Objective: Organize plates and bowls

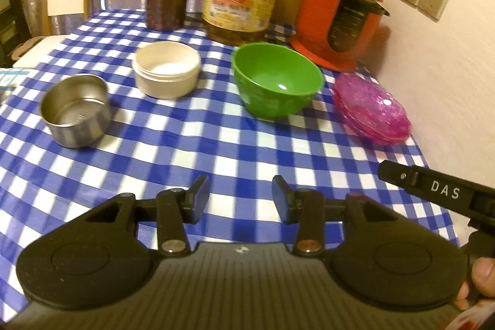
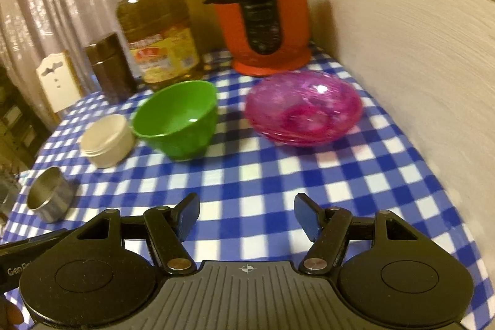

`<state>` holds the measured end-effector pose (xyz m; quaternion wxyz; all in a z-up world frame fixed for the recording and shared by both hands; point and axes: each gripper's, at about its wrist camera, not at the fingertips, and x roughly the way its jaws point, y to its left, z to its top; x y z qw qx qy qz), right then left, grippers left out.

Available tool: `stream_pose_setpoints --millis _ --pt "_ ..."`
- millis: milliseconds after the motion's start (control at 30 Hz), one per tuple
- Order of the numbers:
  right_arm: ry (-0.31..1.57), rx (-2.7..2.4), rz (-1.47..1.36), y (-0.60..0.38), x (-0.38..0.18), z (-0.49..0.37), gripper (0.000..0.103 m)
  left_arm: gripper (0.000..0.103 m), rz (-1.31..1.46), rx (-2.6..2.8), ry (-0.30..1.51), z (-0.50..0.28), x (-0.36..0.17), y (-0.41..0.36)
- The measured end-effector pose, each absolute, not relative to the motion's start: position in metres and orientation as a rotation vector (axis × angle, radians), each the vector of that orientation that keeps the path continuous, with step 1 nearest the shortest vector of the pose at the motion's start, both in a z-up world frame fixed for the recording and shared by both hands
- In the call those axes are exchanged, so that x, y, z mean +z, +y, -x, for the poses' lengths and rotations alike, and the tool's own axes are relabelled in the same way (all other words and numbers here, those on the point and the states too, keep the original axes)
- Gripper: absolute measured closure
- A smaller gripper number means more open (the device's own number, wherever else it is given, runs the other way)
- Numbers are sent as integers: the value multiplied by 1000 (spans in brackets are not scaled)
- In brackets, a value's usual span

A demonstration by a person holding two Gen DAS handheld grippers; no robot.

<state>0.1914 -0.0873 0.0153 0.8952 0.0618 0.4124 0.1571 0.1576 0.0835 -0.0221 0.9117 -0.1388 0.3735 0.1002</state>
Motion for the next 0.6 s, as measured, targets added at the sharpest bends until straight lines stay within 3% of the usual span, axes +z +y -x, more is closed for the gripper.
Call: stream_pose_setpoints --millis 600 --pt "750 625 -140 6 37 -195 36 56 311 326 703 -167 6 184"
